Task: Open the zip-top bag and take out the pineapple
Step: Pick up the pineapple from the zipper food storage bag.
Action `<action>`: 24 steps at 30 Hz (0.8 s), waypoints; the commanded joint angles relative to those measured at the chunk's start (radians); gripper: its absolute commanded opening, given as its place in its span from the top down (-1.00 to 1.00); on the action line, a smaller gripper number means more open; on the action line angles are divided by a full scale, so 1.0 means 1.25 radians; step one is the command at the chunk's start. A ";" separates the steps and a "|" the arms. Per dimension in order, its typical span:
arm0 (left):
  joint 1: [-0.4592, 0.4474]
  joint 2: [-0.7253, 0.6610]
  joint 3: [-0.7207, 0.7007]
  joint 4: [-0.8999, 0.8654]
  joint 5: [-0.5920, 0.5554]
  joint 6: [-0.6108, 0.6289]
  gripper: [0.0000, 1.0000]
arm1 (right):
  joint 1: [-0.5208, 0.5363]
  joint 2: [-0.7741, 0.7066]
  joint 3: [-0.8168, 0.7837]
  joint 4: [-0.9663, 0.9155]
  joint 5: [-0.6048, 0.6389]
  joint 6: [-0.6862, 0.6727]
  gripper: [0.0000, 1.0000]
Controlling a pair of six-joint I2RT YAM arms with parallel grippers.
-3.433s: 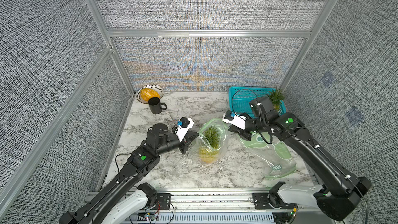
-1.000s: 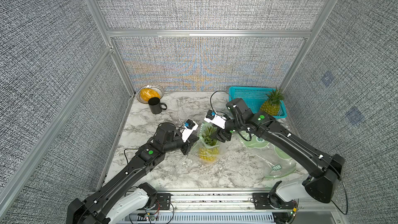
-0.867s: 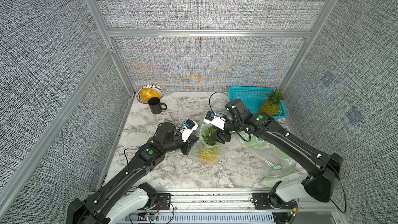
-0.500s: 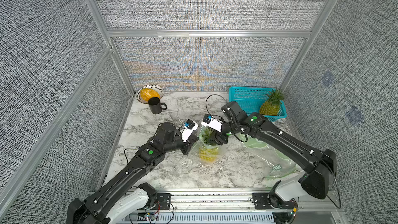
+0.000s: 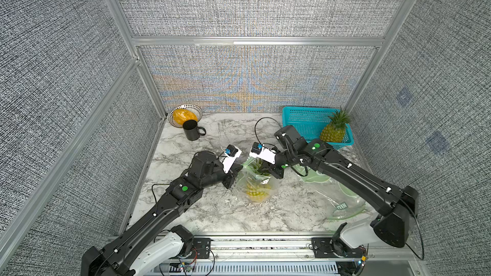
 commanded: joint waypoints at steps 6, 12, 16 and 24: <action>0.001 0.008 0.006 0.014 0.024 0.004 1.00 | 0.000 -0.014 0.024 0.028 -0.005 0.008 1.00; 0.001 0.014 0.008 0.013 0.118 0.027 1.00 | 0.000 -0.091 -0.015 0.170 0.032 0.048 1.00; 0.000 0.025 0.017 0.007 0.171 0.039 1.00 | 0.001 -0.122 -0.021 0.212 0.062 0.060 1.00; -0.004 0.049 0.034 -0.018 0.201 0.054 1.00 | -0.001 -0.159 -0.025 0.251 0.097 0.073 1.00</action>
